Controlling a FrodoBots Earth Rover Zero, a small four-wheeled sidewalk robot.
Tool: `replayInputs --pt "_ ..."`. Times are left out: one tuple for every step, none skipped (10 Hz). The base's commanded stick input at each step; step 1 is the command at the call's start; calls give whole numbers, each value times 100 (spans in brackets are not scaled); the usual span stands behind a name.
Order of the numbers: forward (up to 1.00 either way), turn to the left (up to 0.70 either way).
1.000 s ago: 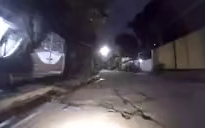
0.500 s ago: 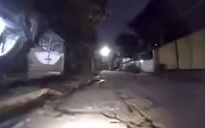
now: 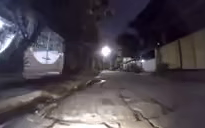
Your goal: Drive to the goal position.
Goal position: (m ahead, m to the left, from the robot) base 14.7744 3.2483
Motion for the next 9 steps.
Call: replayInputs --pt "50 -50" --pt "50 -50" --pt "50 -28" --pt "50 -1" --pt "50 0" --pt "50 0" --pt "50 0" --pt "50 0" --pt "50 0"
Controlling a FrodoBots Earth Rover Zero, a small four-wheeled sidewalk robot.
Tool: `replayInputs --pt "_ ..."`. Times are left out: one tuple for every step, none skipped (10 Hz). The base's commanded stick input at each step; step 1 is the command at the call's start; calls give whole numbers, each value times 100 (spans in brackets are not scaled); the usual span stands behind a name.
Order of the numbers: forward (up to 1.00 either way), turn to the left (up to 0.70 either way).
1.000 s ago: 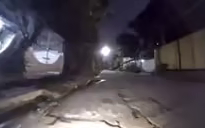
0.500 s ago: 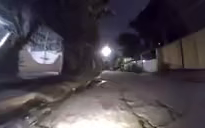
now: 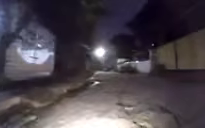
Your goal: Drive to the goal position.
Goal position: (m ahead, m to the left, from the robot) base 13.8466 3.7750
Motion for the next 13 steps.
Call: replayInputs --pt "50 0" --pt "50 0" --pt "50 0" --pt "50 0" --pt "50 0" --pt "50 0" --pt "50 0" --pt "50 0" --pt "50 0" --pt "50 0" --pt "50 0" --pt "50 0" --pt "50 0"
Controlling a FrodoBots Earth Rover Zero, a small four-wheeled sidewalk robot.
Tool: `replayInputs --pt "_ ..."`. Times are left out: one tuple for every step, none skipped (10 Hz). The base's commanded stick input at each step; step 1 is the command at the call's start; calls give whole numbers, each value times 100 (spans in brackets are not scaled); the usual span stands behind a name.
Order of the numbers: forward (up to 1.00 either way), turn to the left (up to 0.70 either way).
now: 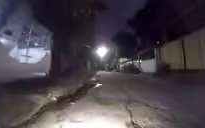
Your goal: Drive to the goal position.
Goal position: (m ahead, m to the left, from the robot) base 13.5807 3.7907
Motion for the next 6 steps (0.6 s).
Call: replayInputs --pt "50 0" --pt "50 0" --pt "50 0" --pt "50 0" --pt "50 0" --pt "50 0"
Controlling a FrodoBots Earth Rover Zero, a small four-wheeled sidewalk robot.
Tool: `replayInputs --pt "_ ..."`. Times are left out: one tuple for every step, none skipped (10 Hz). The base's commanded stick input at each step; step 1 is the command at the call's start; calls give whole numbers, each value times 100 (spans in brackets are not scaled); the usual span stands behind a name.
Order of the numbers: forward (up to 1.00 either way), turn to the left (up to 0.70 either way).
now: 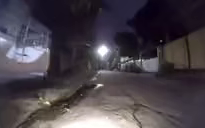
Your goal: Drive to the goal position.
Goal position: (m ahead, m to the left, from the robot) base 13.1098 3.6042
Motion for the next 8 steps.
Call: replayInputs --pt "50 -9" --pt "50 -43" --pt "50 -50" --pt "50 -50" --pt "50 -50" --pt "50 -24" --pt "50 0" --pt "50 0"
